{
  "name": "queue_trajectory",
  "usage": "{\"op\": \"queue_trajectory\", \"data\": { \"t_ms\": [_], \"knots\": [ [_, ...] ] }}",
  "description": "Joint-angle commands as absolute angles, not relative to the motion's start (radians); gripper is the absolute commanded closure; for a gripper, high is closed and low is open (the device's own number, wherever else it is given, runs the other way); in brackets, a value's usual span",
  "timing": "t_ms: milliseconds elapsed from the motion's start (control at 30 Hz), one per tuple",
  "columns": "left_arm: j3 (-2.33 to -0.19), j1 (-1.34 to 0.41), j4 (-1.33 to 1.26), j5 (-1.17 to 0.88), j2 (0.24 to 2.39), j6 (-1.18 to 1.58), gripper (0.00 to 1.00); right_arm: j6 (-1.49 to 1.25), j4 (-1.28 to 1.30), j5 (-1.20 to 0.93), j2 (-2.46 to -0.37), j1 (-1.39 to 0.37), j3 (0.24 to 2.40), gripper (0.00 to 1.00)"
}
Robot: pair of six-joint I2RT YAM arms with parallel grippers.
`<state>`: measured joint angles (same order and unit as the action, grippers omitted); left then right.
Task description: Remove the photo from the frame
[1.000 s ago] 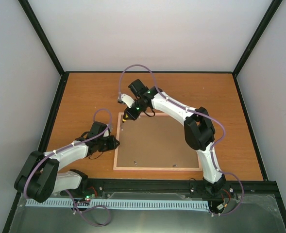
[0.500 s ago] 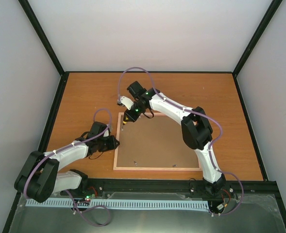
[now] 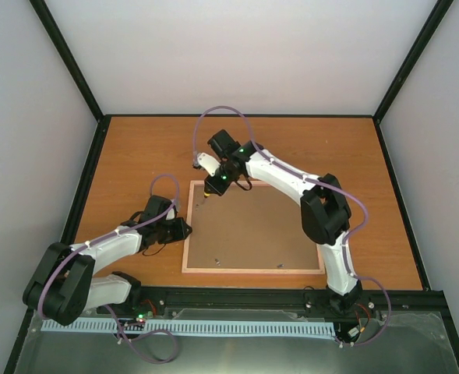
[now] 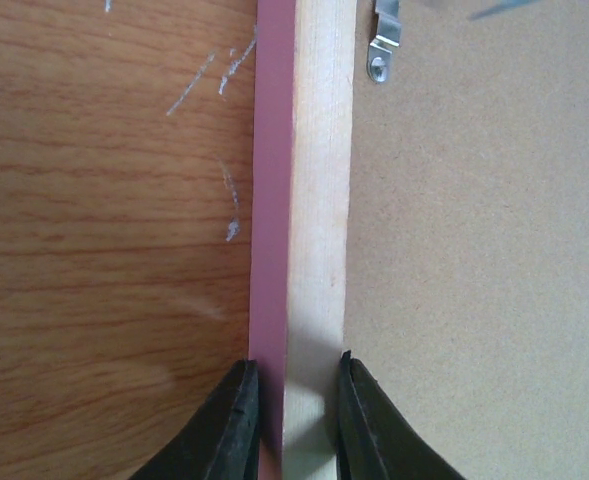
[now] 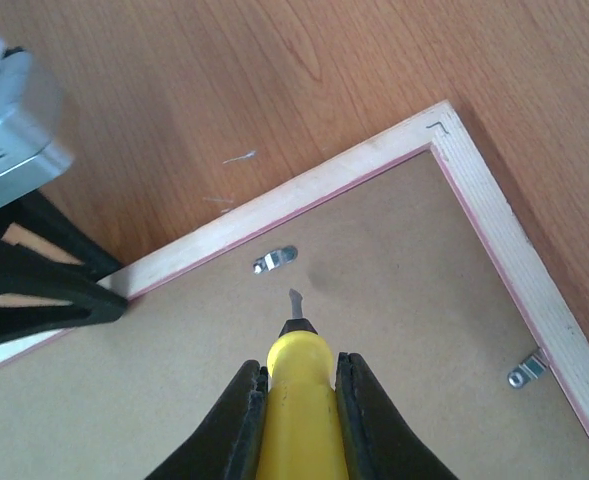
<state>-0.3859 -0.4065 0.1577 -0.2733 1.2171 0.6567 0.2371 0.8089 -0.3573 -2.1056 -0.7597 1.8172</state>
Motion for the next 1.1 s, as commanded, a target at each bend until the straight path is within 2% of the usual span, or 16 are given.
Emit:
{"op": "queue_trajectory", "data": {
  "t_ms": [0,67,167,200,333,467,567,700,900,1067],
  "knots": [
    [-0.411,-0.411,0.221,-0.283,1.196,0.692,0.93,0.286,0.847,-0.38,-1.986,-0.76,1.8,0.97],
    [-0.444,-0.411,0.255,-0.265,1.181,0.684,0.8,0.319,0.876,-0.389,-1.948,-0.757,1.777,0.97],
    [-0.52,-0.411,0.303,-0.246,1.157,0.668,0.54,0.351,0.874,-0.387,-1.855,-0.746,1.675,0.97],
    [-0.543,-0.411,0.309,-0.256,1.15,0.655,0.49,0.354,0.867,-0.399,-1.817,-0.739,1.633,0.97],
    [-0.64,-0.411,0.326,-0.256,1.148,0.597,0.36,0.38,0.898,-0.439,-1.677,-0.714,1.519,0.97],
    [-0.764,-0.41,0.312,-0.207,1.223,0.518,0.3,0.504,0.937,-0.441,-1.528,-0.715,1.395,0.97],
    [-0.88,-0.409,0.287,-0.211,1.358,0.443,0.27,0.614,0.981,-0.486,-1.415,-0.715,1.306,0.97],
    [-1.049,-0.41,0.273,-0.265,1.543,0.413,0.27,0.757,1.087,-0.566,-1.302,-0.72,1.198,0.95],
    [-1.207,-0.41,0.273,-0.277,1.739,0.37,0.26,0.778,1.12,-0.459,-1.224,-0.743,1.09,0.96],
    [-1.281,-0.41,0.277,-0.285,1.859,0.327,0.29,0.833,1.109,-0.488,-1.159,-0.749,0.978,0.96]
  ]
}}
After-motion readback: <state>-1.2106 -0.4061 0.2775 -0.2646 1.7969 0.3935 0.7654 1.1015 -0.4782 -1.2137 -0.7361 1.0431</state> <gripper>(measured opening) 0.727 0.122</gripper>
